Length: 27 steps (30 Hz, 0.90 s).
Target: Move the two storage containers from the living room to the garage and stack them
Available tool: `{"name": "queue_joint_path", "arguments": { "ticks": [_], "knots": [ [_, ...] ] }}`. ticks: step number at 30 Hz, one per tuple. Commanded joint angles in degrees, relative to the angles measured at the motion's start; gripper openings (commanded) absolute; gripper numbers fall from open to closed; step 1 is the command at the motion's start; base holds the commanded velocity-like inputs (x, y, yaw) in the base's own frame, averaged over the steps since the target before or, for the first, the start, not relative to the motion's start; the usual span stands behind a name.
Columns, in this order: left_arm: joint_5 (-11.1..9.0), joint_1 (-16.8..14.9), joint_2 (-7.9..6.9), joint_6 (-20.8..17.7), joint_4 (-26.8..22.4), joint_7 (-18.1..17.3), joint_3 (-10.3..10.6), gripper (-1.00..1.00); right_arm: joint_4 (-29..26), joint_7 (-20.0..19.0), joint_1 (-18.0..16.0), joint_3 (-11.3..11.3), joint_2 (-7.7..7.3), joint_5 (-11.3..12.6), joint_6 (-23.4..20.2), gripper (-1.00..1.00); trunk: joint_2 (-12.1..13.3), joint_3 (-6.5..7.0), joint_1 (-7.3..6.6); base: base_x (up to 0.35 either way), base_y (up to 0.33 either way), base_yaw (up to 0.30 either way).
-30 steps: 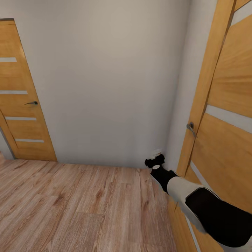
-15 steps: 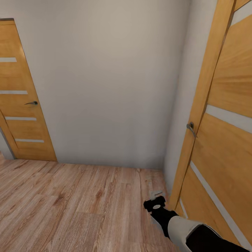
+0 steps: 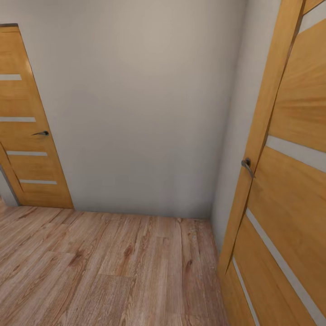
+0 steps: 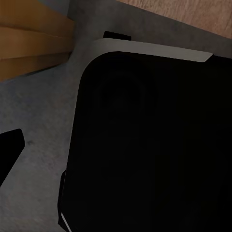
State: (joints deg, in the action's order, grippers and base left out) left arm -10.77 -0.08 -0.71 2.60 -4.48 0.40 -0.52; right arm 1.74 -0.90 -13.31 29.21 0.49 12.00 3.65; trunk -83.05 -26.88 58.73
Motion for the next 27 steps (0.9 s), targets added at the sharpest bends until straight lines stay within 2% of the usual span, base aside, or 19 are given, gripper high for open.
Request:
{"name": "queue_joint_path", "arguments": {
  "ticks": [1,3,5,10,27],
  "knots": [
    [-0.3,0.0,0.00,0.1,0.0,0.0,0.0,1.00,0.2,-1.2,3.1,0.5,-0.95,0.6,2.7,1.00,0.0,-0.04,0.00,0.000,0.000,0.000],
    [-0.3,0.0,0.00,0.1,0.0,0.0,0.0,1.00,0.2,-1.5,4.0,0.5,-1.29,0.6,4.3,1.00,0.0,-0.04,0.00,0.000,0.000,0.000],
    [-0.3,0.0,0.00,0.1,0.0,0.1,0.0,1.00,0.2,-1.8,5.0,0.5,-2.28,0.7,6.6,1.00,0.0,-0.04,0.00,0.000,0.000,0.000],
    [-0.4,0.0,0.00,0.1,0.0,0.3,-0.1,1.00,0.1,-1.5,5.6,0.5,-3.34,0.6,8.2,1.00,0.0,-0.04,0.00,0.000,0.000,0.000],
    [-0.4,0.0,0.00,0.1,0.0,0.3,0.0,1.00,0.1,-1.8,5.7,0.5,-3.48,0.7,8.3,1.00,0.0,-0.04,0.00,0.000,0.000,0.000]
  ]
}}
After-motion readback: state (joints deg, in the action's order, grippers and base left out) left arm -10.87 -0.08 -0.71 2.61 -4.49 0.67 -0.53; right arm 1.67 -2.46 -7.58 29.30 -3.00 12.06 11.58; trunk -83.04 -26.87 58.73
